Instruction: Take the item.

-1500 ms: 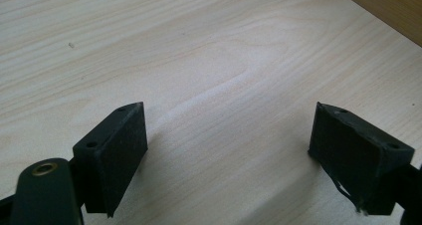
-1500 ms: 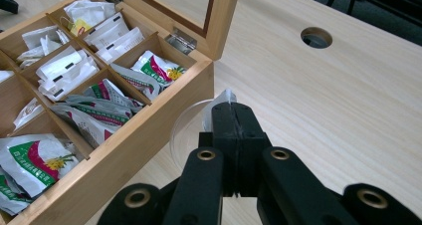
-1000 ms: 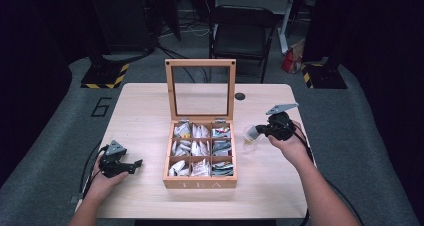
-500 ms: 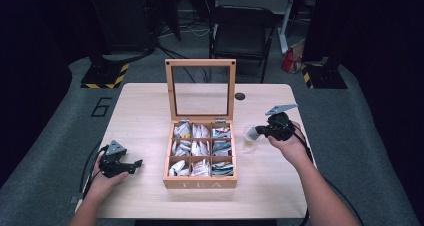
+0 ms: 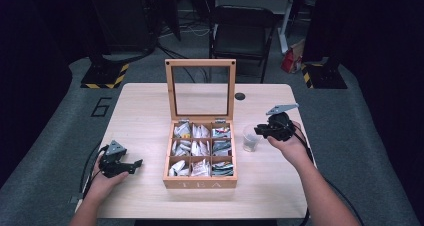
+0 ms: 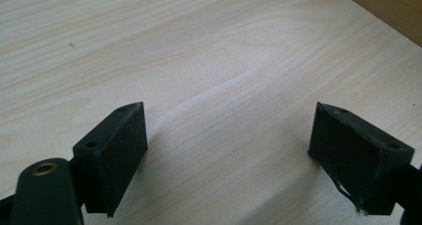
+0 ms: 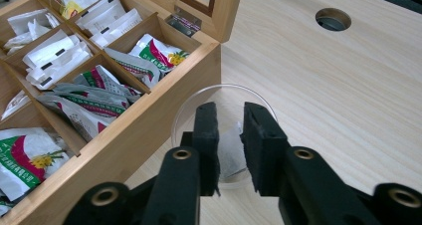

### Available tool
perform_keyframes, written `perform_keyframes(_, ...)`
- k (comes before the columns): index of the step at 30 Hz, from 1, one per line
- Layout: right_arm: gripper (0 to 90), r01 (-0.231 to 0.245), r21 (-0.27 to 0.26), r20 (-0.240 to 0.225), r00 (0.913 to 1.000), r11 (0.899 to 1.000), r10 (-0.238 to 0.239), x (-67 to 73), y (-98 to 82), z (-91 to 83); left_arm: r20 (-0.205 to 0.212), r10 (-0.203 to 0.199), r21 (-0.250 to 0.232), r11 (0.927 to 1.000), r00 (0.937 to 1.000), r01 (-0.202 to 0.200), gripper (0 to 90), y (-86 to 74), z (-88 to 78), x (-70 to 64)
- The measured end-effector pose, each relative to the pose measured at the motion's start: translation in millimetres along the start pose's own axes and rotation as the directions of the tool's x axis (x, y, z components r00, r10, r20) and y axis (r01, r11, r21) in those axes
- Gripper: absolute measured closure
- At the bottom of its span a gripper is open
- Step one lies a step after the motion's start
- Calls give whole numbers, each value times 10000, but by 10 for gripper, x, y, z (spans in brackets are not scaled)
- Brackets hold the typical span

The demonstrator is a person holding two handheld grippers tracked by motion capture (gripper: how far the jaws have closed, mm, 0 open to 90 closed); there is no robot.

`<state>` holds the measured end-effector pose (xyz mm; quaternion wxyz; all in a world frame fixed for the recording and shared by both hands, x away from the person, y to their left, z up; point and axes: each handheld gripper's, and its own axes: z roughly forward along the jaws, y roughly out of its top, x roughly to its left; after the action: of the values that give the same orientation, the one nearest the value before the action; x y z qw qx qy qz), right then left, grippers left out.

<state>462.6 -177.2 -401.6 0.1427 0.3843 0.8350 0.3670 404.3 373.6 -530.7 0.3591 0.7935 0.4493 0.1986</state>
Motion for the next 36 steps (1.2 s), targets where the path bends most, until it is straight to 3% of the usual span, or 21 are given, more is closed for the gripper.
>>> perform_keyframes(20,603,-135,-566,90,9999,9983,140,22,-4,-220,-10,86,41,10000,10000,-86,147,1,-2,6)
perform_keyframes(36,465,-122,-1066,-120,9999,9942,110,290,-228,-410,5,60,102,9999,10000,-60,148,0,-13,1)
